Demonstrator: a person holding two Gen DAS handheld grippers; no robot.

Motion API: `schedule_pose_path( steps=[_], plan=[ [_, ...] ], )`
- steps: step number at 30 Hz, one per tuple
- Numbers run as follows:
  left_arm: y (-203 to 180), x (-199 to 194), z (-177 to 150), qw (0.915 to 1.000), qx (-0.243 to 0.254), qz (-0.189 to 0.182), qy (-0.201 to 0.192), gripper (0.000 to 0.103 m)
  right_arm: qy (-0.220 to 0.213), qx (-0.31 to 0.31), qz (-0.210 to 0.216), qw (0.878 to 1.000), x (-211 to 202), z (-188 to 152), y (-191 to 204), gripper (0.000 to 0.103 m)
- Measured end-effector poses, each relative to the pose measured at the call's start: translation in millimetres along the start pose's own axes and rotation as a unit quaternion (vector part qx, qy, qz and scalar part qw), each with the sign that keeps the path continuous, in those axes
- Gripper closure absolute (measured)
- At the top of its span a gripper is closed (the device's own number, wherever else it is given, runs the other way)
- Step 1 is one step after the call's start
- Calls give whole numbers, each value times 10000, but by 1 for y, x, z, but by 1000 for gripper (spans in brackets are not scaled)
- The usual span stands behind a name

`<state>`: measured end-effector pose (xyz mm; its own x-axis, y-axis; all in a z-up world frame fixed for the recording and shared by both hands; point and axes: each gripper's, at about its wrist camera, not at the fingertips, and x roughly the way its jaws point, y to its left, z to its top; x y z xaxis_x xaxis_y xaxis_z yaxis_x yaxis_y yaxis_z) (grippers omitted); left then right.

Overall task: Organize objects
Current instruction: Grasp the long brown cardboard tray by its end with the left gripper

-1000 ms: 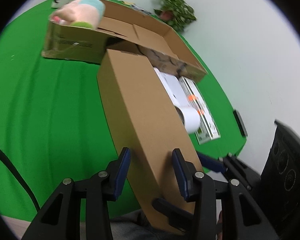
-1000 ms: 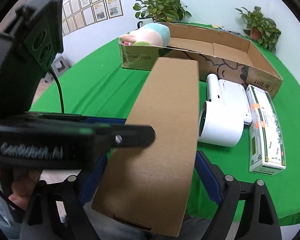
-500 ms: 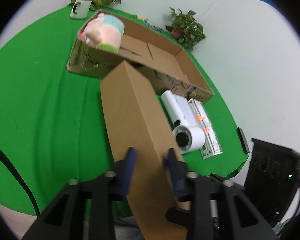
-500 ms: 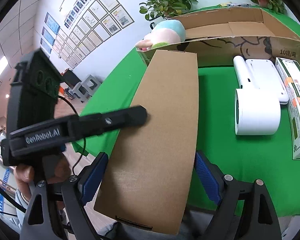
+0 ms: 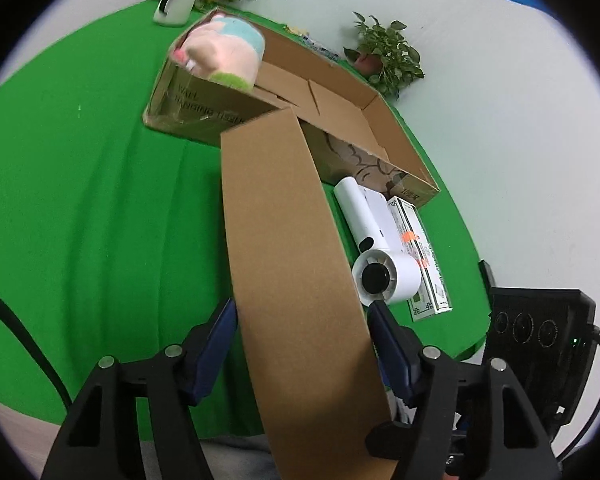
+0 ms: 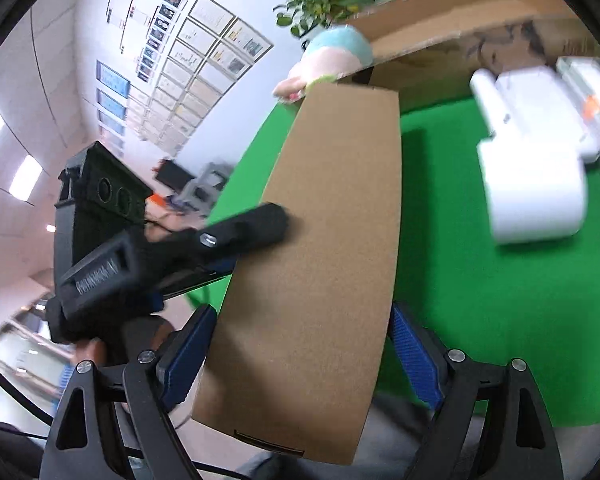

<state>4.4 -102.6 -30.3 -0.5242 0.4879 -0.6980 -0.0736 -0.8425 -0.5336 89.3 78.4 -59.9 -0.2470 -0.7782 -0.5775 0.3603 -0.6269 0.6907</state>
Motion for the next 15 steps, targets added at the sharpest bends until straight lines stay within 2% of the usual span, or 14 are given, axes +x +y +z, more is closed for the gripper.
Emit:
schedule_pose_path(
  steps=[3, 5, 7, 11, 15],
  plan=[
    [1, 0, 1, 10000, -83, -13, 18, 37, -17, -6, 53, 10000, 0, -1, -1, 17],
    [-3, -1, 1, 10000, -37, 78, 17, 37, 0, -17, 48, 10000, 3, 3, -2, 13],
    [-9, -1, 0, 9998, 60, 179, 4, 37, 3, -44, -145, 9999, 7, 6, -3, 0],
    [-23, 2, 2, 9990, 243, 372, -18, 37, 13, -92, -307, 9995, 5, 10, -4, 1],
    [-30, 3, 4, 9986, 277, 452, 0, 38, -228, -622, -896, 9938, -11, 14, 12, 1]
  ],
)
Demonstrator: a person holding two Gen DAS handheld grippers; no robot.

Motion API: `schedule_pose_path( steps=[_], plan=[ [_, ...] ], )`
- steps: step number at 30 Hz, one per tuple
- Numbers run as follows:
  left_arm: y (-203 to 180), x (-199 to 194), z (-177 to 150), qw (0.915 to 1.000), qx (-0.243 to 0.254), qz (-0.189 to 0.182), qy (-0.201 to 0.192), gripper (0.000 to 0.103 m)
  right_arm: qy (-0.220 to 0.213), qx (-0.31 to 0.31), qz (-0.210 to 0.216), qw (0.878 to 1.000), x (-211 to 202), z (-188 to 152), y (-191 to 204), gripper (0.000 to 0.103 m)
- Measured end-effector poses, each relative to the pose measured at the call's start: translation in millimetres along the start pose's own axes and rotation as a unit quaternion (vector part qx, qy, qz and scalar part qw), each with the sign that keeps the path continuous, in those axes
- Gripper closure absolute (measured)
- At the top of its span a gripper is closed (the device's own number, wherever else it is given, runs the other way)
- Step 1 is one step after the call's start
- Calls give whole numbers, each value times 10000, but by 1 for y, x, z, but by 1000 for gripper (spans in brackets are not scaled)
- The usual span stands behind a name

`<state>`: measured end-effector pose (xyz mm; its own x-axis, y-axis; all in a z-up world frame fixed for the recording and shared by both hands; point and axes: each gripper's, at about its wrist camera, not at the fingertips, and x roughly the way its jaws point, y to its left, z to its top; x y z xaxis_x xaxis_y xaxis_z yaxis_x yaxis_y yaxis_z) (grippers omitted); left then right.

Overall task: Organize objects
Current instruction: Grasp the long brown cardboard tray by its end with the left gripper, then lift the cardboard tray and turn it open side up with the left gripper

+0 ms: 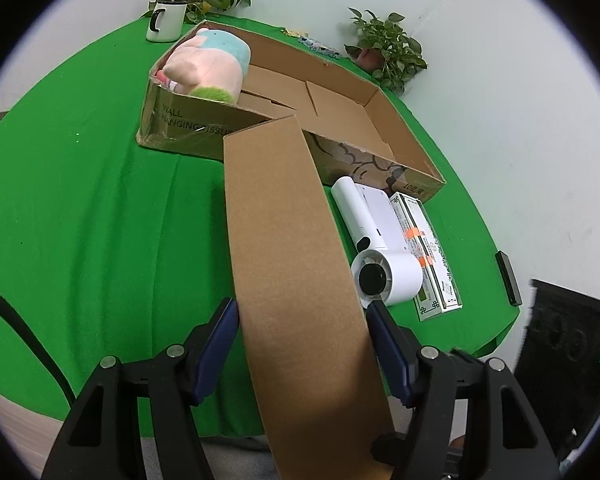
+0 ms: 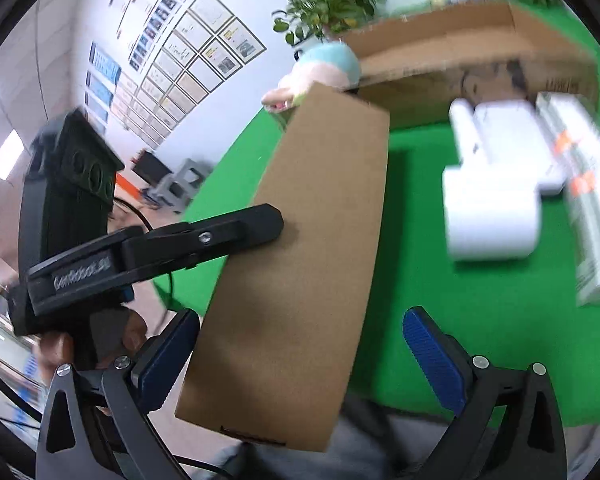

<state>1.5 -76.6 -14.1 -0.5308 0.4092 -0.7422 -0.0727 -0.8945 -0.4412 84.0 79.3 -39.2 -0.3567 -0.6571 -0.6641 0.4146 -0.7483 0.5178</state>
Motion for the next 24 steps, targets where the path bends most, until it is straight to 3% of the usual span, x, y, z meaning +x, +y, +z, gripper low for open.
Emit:
schedule_pose_path(
  steps=[5, 7, 17, 24],
  plan=[
    [-13, 0, 0, 9998, 179, -20, -42, 39, -165, -346, -439, 9983, -25, -3, 13, 1],
    [-21, -2, -1, 9995, 284, -146, -84, 46, -230, -435, -615, 9969, -32, -5, 14, 1],
    [-70, 24, -6, 9942, 820, -692, 53, 46, -376, -147, -931, 9948, -72, -42, -13, 1],
    [-96, 39, -2, 9894, 1208, -804, 94, 46, -644, -320, -1120, 9911, -96, -46, -3, 1]
  ],
)
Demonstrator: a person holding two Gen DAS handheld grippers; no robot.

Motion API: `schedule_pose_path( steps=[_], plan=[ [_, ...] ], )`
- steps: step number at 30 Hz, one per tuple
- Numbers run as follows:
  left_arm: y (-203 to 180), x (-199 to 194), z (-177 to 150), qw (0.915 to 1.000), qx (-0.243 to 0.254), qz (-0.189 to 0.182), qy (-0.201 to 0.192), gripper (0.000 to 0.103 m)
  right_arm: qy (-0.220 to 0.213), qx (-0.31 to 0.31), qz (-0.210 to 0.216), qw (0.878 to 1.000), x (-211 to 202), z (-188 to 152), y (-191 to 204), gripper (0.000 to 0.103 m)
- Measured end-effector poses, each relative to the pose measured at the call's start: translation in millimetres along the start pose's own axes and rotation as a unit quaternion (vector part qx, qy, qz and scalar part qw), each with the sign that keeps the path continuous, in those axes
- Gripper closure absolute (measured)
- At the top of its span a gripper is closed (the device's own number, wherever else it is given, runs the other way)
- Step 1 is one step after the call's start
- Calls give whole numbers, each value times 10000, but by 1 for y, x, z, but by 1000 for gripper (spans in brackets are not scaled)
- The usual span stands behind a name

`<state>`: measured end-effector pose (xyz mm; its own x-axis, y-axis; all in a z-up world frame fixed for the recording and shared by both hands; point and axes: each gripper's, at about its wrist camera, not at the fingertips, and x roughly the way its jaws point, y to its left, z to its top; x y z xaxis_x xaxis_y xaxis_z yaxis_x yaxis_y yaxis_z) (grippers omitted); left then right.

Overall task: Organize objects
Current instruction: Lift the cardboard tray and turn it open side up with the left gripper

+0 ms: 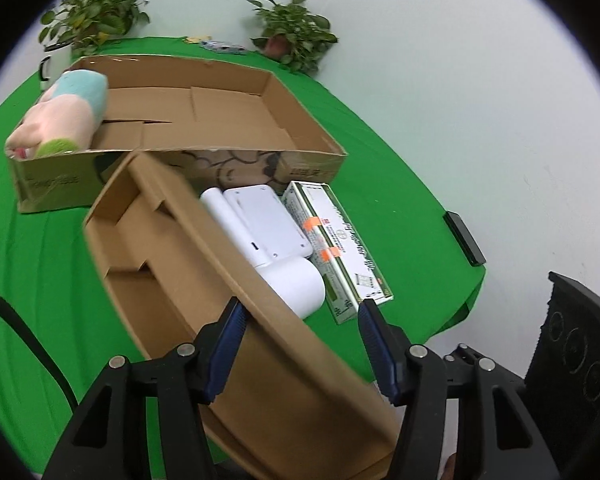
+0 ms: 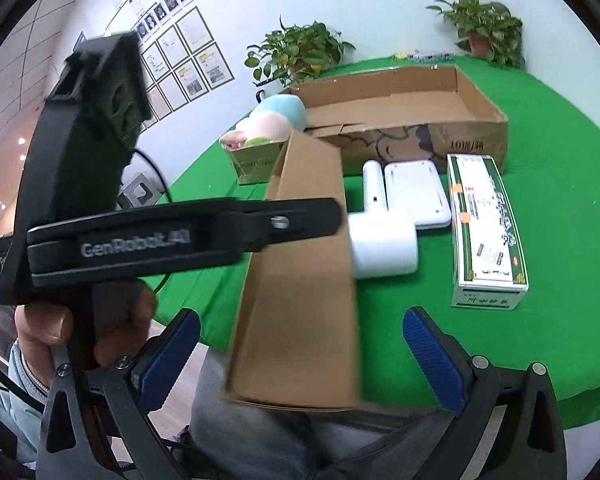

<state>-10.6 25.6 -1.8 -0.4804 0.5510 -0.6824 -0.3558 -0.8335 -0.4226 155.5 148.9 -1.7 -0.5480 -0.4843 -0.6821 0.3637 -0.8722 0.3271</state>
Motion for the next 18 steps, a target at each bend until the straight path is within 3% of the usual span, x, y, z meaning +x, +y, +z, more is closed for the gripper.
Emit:
schedule_pose_path(
  steps=[2, 6, 11, 14, 16, 18],
  plan=[
    [2, 1, -2, 9999, 15, 134, 66, 46, 45, -24, -77, 10000, 3, 0, 1, 8],
    [23, -16, -13, 9991, -158, 398, -78, 46, 144, -189, -587, 9980, 19, -1, 2, 49],
    [56, -48, -22, 9959, -573, 642, -289, 46, 180, 126, -432, 9988, 32, 1, -13, 51],
    [77, -60, -27, 9934, -858, 695, -315, 46, 495, 684, 310, 9959, 47, 2, -23, 52],
    [87, -66, -30, 9917, -973, 782, -312, 46, 845, 1233, 1049, 9832, 65, -4, -29, 52],
    [93, -69, -33, 9903, -1046, 874, -282, 46, 1042, 1462, 1397, 9738, 78, -9, -26, 51]
  ],
)
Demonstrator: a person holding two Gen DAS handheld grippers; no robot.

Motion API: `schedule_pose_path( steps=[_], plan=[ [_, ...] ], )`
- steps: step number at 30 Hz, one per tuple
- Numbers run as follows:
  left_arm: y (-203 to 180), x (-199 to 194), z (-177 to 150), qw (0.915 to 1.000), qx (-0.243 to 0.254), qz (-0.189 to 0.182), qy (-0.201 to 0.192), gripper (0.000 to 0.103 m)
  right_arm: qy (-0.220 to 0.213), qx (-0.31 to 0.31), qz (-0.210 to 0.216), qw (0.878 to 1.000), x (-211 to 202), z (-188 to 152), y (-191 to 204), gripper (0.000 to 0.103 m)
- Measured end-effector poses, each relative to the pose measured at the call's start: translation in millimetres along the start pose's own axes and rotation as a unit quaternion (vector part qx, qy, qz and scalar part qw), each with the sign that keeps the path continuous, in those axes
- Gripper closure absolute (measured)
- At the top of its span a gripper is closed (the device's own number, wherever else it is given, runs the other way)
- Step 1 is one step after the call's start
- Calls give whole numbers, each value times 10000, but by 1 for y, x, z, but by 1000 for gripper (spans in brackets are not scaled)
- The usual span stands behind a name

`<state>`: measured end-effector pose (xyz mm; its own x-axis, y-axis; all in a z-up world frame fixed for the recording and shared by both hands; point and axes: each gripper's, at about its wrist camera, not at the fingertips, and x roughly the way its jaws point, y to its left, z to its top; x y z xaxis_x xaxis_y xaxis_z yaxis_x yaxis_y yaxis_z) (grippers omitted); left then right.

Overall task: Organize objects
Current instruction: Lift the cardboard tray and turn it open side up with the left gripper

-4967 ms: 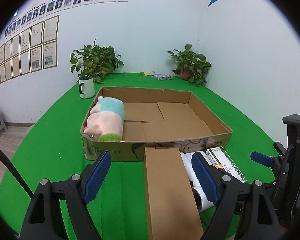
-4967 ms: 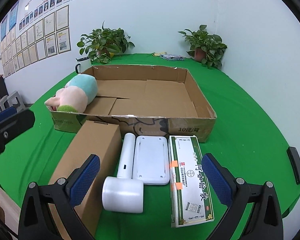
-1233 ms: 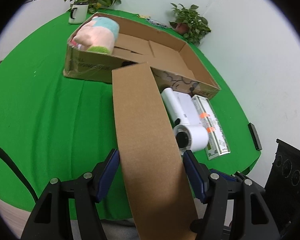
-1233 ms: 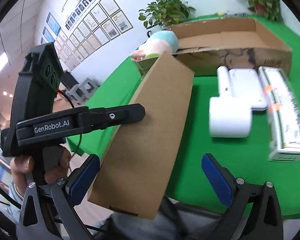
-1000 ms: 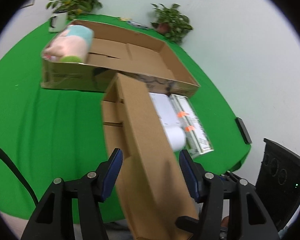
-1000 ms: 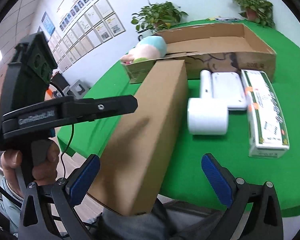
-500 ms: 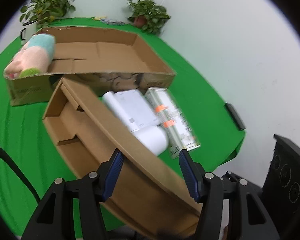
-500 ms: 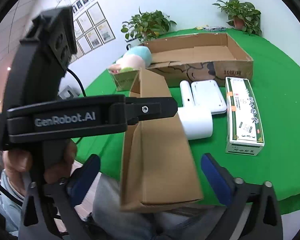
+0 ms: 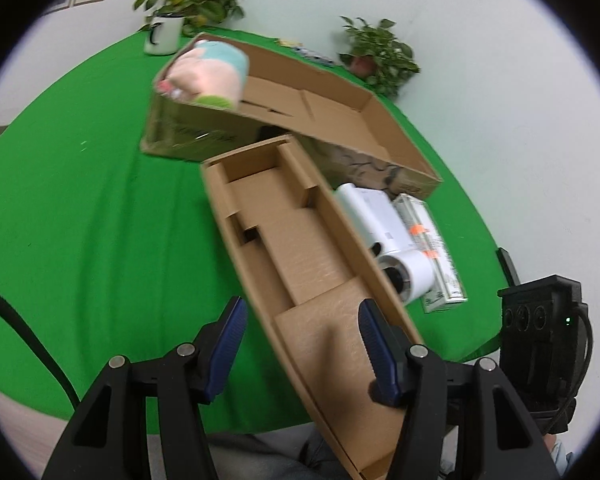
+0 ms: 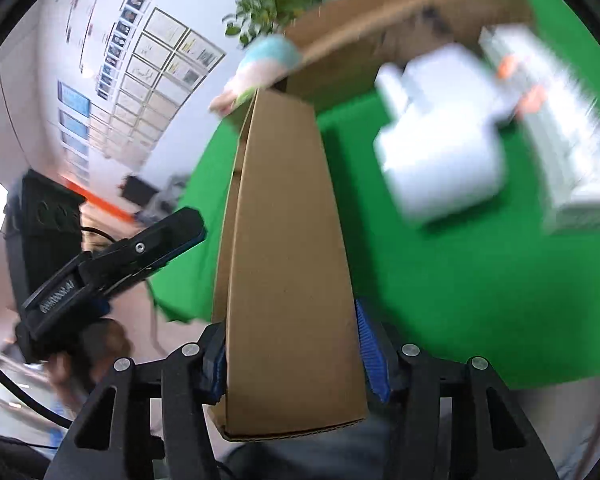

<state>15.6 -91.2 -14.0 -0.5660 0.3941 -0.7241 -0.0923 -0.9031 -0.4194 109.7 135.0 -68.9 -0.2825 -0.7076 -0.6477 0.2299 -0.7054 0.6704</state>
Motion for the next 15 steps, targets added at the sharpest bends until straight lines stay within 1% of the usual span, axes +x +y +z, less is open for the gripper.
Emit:
schedule_pose_path(
  steps=[1, 2, 3, 4, 5, 6, 7, 8, 9, 10, 11, 12, 13, 14, 15],
  plan=[
    [3, 0, -1, 10000, -22, 47, 22, 46, 29, 48, 57, 10000, 4, -1, 1, 49],
    [4, 1, -2, 10000, -21, 84, 36, 46, 11, 19, -54, 10000, 4, -1, 3, 47],
    [3, 3, -4, 9999, -15, 114, 42, 46, -56, -65, -277, 9996, 2, 0, 6, 36],
    [3, 4, -6, 9999, -7, 114, 49, 46, -263, -244, -644, 9973, -5, 0, 11, 22],
    [2, 6, -8, 9999, -1, 71, 76, 46, -501, -422, -954, 9933, -13, 1, 17, 17],
    [-1, 9, -9, 9999, 34, 17, 126, 46, -634, -557, -1109, 9902, -18, 2, 22, 15],
    [-2, 11, -13, 9999, 69, -3, 153, 46, -788, -838, -1314, 9846, -23, 2, 31, 15],
    [-5, 15, -14, 9998, 120, -2, 178, 47, -834, -1034, -1467, 9802, -24, 3, 37, 15],
    [-11, 18, -17, 9997, 141, 0, 196, 50, -849, -1255, -1680, 9741, -23, 3, 44, 15],
    [-12, 21, -18, 9996, 151, -19, 230, 57, -823, -1335, -1797, 9711, -20, 3, 47, 22],
    [-13, 24, -18, 9996, 141, -21, 262, 61, -760, -1368, -1866, 9699, -16, 4, 48, 29],
    [-13, 26, -19, 9995, 117, 20, 307, 66, -664, -1382, -1920, 9693, -11, 4, 48, 48],
    [-12, 27, -20, 9994, 110, 59, 325, 67, -533, -1392, -1967, 9691, -6, 2, 48, 64],
    [-10, 26, -22, 9995, 101, 7, 308, 68, -446, -1407, -1962, 9694, -2, 0, 50, 68],
    [-10, 25, -23, 9995, 102, 41, 309, 71, -411, -1439, -1871, 9709, 3, -4, 55, 67]
  ],
)
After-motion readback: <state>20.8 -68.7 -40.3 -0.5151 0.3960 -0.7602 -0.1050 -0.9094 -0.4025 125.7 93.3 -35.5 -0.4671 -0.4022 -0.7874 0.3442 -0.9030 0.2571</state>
